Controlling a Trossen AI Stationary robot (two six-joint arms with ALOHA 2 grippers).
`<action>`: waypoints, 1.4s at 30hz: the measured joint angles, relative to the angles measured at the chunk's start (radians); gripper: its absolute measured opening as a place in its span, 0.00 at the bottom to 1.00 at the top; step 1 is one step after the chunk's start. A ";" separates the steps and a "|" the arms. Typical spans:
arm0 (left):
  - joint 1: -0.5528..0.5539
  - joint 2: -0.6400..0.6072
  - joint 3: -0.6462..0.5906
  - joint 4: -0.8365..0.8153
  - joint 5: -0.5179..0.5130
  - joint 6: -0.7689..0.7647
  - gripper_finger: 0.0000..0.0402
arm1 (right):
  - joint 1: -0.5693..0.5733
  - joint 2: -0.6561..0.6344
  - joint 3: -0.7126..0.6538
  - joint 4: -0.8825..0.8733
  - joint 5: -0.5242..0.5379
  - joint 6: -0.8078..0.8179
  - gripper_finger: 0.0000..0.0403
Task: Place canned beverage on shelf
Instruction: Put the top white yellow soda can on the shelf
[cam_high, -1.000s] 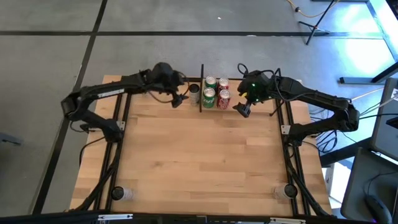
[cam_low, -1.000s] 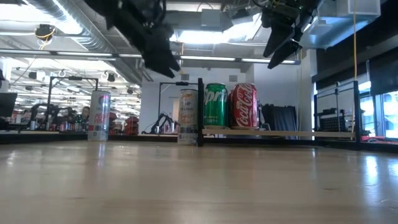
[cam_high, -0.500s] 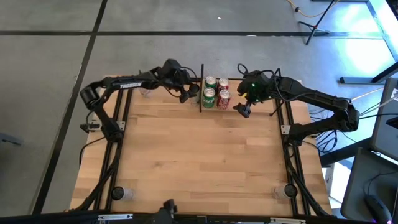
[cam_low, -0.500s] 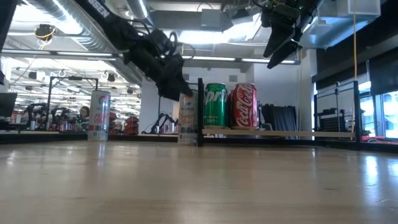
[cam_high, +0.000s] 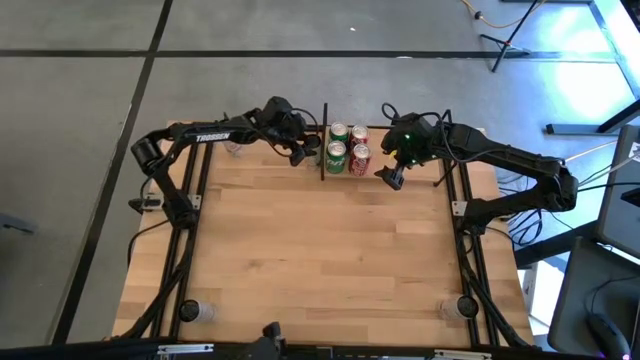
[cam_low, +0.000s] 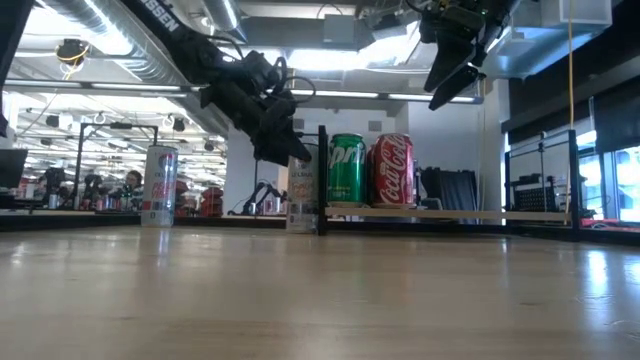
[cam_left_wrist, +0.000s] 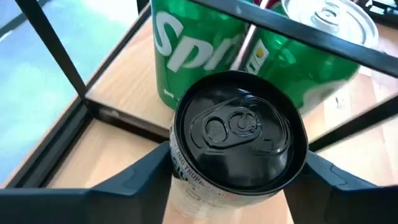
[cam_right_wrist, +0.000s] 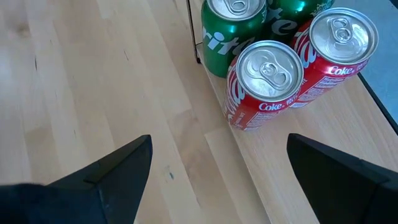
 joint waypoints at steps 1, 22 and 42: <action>-0.001 -0.012 0.000 -0.022 -0.007 -0.001 0.55 | 0.000 0.000 0.000 0.000 0.000 0.000 0.89; -0.487 -0.400 0.000 -0.300 -0.275 -0.220 0.54 | 0.264 0.011 0.000 0.188 0.002 0.207 0.89; -0.687 -0.089 0.000 -0.113 -0.394 -0.282 0.54 | 0.517 0.159 -0.001 0.162 0.203 0.374 0.89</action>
